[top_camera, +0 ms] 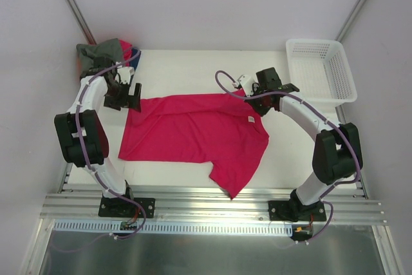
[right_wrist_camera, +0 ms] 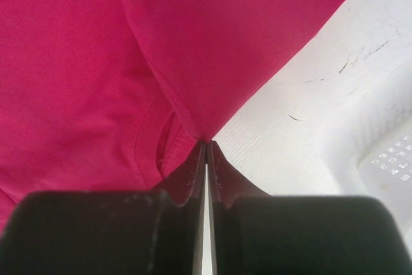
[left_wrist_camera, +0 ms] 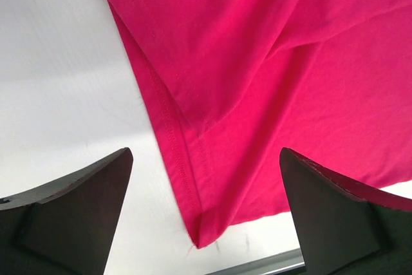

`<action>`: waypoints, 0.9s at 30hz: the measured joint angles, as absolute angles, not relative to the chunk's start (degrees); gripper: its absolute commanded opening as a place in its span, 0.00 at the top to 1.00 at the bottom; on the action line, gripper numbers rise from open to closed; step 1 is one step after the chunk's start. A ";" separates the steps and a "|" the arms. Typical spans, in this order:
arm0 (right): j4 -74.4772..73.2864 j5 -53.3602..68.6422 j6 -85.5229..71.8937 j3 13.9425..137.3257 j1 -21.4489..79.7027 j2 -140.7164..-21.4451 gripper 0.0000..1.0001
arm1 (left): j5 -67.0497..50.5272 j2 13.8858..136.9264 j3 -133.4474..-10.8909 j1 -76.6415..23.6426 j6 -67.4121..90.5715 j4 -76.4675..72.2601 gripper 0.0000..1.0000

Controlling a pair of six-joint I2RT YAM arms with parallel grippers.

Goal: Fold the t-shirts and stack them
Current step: Fold the flattened tshirt in 1/3 of the way

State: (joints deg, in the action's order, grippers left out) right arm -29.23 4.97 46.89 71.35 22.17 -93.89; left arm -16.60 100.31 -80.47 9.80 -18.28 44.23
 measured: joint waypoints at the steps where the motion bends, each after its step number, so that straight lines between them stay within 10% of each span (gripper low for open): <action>1: -29.26 4.95 46.74 71.35 22.17 -93.89 0.85 | -17.04 100.62 -81.36 9.82 -17.54 44.45 0.01; 9: -31.75 4.99 45.23 72.86 22.17 -93.89 0.37 | -21.98 104.03 -88.84 9.67 -12.51 46.37 0.01; 27: -32.40 4.29 30.04 89.03 23.14 -99.79 0.39 | -30.11 114.98 -102.69 6.44 -6.79 53.98 0.01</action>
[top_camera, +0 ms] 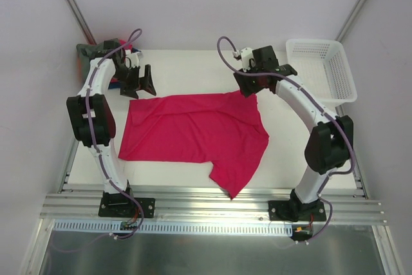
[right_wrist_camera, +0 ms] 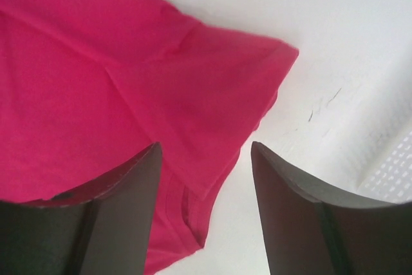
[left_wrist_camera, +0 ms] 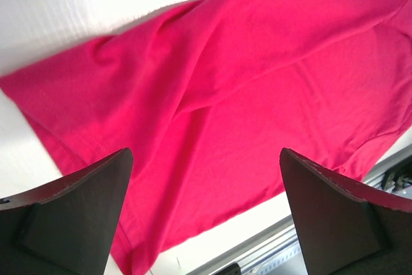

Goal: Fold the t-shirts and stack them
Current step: Fold the flattened tshirt in 1/3 of the way

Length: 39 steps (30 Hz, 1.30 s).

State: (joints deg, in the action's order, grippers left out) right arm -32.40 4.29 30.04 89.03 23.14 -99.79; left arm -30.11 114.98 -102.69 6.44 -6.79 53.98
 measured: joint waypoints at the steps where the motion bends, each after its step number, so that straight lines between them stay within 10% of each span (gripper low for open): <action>1: -31.88 4.14 29.41 90.76 23.22 -101.23 0.39 | -30.57 116.36 -104.09 6.44 -6.76 54.48 0.01; 39: -30.85 20.21 3.62 97.38 16.86 -121.67 0.40 | -34.94 132.25 -110.04 4.93 -9.50 69.06 0.01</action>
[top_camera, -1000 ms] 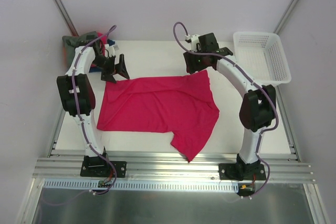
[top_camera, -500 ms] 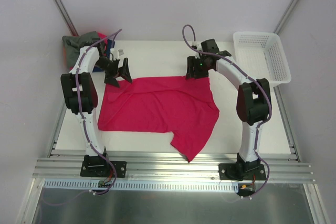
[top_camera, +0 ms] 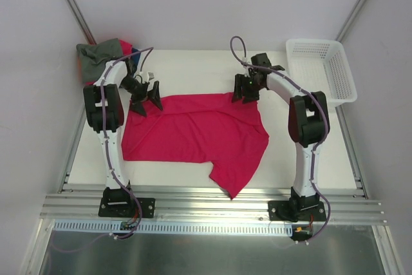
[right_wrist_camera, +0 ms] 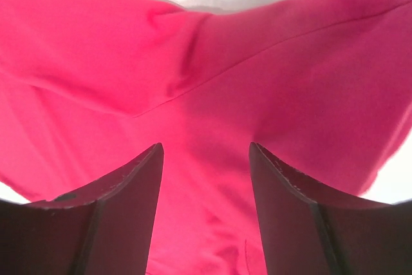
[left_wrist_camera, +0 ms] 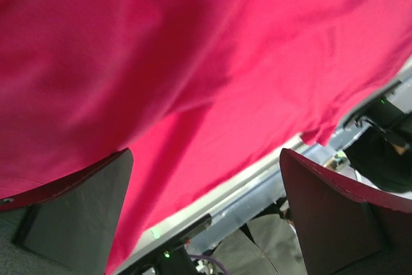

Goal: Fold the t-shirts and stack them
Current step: Fold the flattened tshirt in 1/3 of the way

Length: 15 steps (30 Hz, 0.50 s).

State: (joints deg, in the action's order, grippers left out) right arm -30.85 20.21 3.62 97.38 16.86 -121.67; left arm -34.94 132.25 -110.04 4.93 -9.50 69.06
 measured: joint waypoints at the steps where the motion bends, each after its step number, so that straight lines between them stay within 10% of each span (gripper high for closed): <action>1: -30.85 20.25 3.60 97.38 16.78 -122.32 0.40 | -34.33 133.25 -111.31 4.93 -9.50 69.41 0.01; 15: -32.36 20.34 3.16 101.27 12.91 -127.90 0.37 | -28.23 137.36 -121.27 5.74 -8.05 69.73 0.01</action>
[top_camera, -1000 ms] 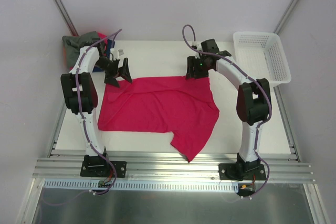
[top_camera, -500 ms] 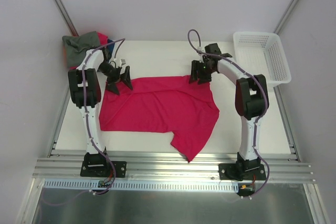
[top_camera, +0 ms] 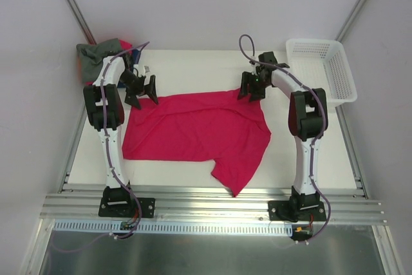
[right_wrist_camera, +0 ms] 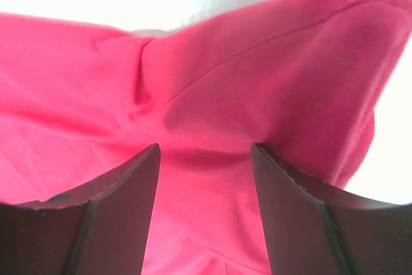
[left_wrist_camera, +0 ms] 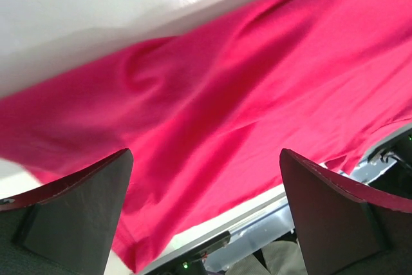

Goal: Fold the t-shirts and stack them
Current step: Fold the flattened tshirt in 1/3 of the way

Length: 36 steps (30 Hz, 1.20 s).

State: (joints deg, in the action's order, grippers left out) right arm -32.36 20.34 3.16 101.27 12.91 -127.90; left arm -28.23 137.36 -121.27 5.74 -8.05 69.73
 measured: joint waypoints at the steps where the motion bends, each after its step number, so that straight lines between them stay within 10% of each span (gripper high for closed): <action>1: -32.40 20.34 3.16 102.32 12.56 -128.51 0.36 | -28.12 137.51 -121.49 5.76 -8.03 69.71 0.01; 25: -30.48 20.03 3.55 109.58 11.22 -133.25 0.34 | -26.94 141.53 -127.94 6.70 -7.60 69.21 0.01; 36: -30.39 19.81 3.64 106.76 12.43 -129.88 0.34 | -24.64 112.29 -109.21 6.44 -7.90 68.01 0.04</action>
State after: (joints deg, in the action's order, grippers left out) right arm -30.39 19.81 3.64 106.76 12.43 -129.88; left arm -24.64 112.29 -109.21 6.44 -7.90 68.01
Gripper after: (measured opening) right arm 0.665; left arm 0.986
